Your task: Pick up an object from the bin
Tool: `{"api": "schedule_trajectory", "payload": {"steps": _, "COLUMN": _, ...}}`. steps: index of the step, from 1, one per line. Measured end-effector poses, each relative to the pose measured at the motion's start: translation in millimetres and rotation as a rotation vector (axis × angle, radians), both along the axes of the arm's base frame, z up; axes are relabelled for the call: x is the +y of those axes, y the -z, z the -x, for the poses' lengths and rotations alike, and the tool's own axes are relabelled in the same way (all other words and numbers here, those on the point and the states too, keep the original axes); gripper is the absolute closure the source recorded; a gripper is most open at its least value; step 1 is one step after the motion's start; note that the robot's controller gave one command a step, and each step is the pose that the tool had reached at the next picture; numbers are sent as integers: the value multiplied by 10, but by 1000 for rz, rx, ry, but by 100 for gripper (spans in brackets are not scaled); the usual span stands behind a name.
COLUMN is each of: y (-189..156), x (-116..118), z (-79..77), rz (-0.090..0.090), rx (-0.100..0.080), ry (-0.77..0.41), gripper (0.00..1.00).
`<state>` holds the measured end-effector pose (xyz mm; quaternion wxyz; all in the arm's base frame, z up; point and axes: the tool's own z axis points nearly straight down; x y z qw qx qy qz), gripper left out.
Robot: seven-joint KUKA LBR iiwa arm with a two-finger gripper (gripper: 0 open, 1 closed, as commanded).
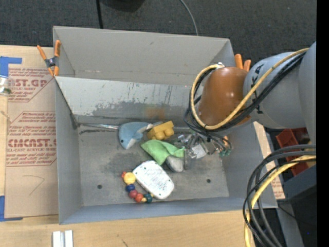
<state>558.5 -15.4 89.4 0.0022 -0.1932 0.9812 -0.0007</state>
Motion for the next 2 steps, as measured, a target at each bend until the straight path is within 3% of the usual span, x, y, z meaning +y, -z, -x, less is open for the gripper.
{"api": "schedule_trajectory", "payload": {"steps": 2, "y": 171, "x": 93, "z": -126, "rz": 0, "rx": -1, "ry": -18, "gripper": 100}}
